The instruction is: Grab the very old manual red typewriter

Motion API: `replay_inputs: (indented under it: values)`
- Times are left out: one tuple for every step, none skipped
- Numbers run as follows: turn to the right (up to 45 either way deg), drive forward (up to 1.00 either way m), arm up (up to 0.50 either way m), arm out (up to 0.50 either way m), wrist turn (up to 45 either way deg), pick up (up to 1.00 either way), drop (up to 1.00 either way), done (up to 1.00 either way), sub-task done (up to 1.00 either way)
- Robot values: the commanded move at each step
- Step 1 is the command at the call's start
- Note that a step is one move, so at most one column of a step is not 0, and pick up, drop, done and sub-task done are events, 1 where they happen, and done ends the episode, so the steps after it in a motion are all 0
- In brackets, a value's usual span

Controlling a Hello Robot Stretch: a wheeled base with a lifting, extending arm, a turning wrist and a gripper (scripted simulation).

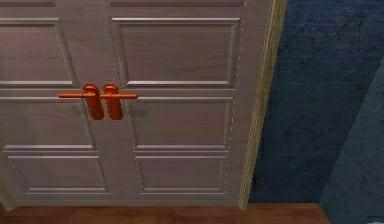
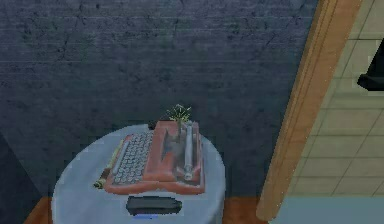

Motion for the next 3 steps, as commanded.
replay_inputs:
  values:
    - [0.0, 0.0, 0.5, 0.0, 0.0, 0.0, 0.0, 0.0, 0.0]
    - [0.0, 0.0, 0.38, 0.0, 0.0, 0.0, 0.0, 0.0, 0.0]
    - [0.0, 0.0, 0.0, 0.18, 0.0, 0.0, 0.0, 0.0, 0.0]
